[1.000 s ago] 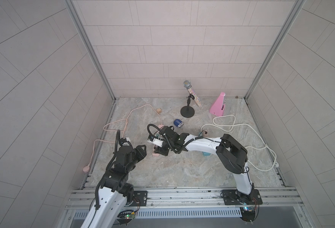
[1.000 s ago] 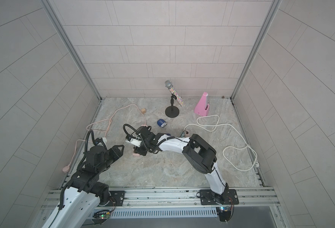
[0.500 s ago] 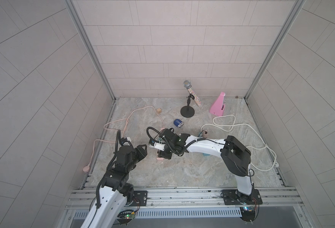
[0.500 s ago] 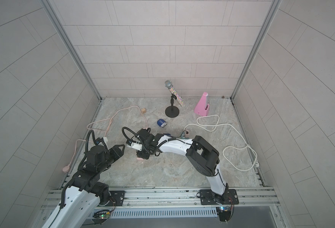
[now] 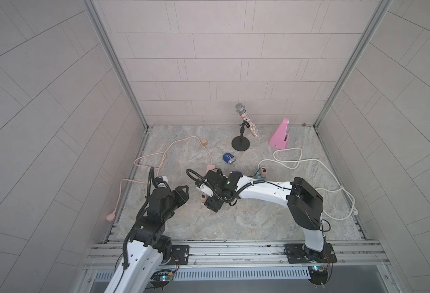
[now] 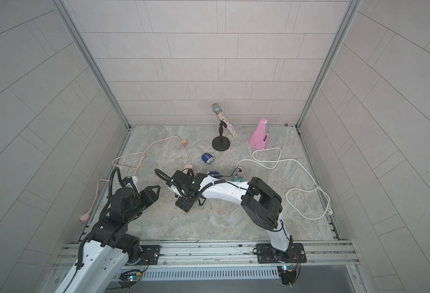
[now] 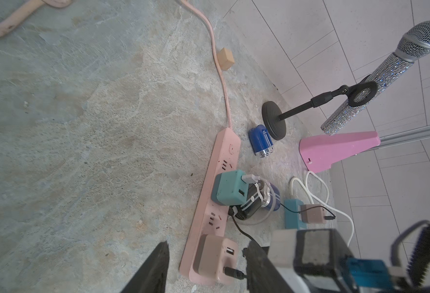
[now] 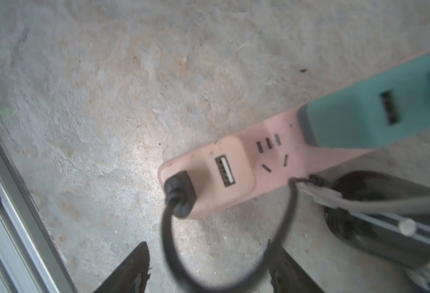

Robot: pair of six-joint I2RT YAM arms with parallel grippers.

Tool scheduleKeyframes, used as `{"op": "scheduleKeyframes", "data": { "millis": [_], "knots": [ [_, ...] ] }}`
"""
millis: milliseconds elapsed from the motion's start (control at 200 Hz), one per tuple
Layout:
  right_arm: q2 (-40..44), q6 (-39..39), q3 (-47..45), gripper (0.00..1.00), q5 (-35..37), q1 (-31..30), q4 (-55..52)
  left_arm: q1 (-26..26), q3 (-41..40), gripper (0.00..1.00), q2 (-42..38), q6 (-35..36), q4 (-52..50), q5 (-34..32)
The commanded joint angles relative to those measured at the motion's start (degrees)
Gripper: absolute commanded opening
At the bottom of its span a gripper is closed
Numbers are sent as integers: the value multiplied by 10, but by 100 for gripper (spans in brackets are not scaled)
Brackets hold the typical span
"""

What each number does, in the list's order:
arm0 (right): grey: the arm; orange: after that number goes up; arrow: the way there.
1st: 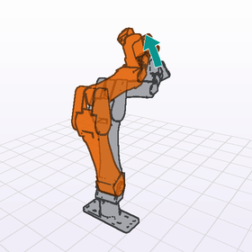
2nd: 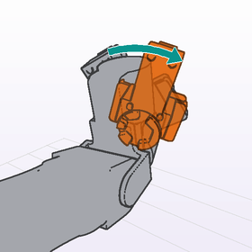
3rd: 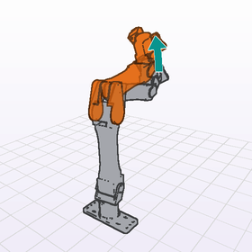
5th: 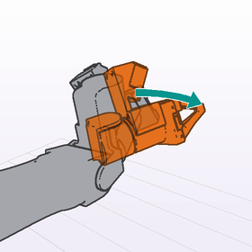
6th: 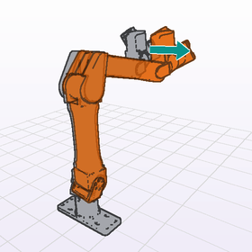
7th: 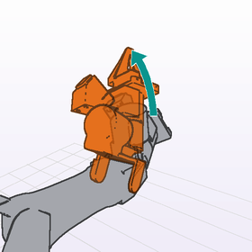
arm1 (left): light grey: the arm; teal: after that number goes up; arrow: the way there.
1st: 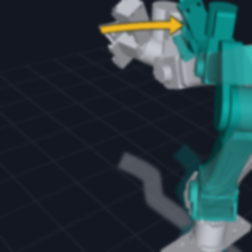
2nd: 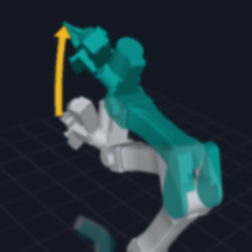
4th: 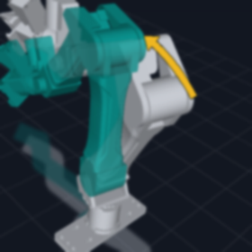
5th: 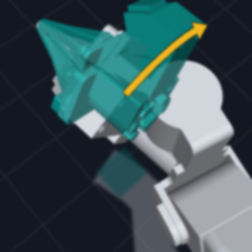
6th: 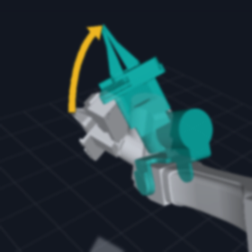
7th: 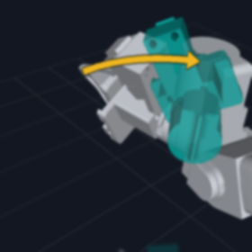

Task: Unplug the electric shaver
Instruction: Move the socket to the center of the board.

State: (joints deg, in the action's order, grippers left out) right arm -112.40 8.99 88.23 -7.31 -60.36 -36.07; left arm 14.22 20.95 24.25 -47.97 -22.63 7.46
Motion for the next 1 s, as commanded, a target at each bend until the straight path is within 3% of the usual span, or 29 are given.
{"op": "scheduleKeyframes", "data": {
  "millis": [0, 125, 355, 996],
  "knots": [
    [36, 128, 48, 75, 53, -14, -87, -2, -3, 54, -10, 4, -3, -4],
    [52, 199, 49, 75, 38, -14, -71, -2, -1, 54, -16, 5, -8, -5],
    [28, 254, 56, 72, 18, -16, -75, -2, -3, 54, -24, 5, -15, -5],
    [-86, 262, 159, 68, 30, -19, -104, -1, -3, 55, -37, 9, -25, -10]
  ]
}}
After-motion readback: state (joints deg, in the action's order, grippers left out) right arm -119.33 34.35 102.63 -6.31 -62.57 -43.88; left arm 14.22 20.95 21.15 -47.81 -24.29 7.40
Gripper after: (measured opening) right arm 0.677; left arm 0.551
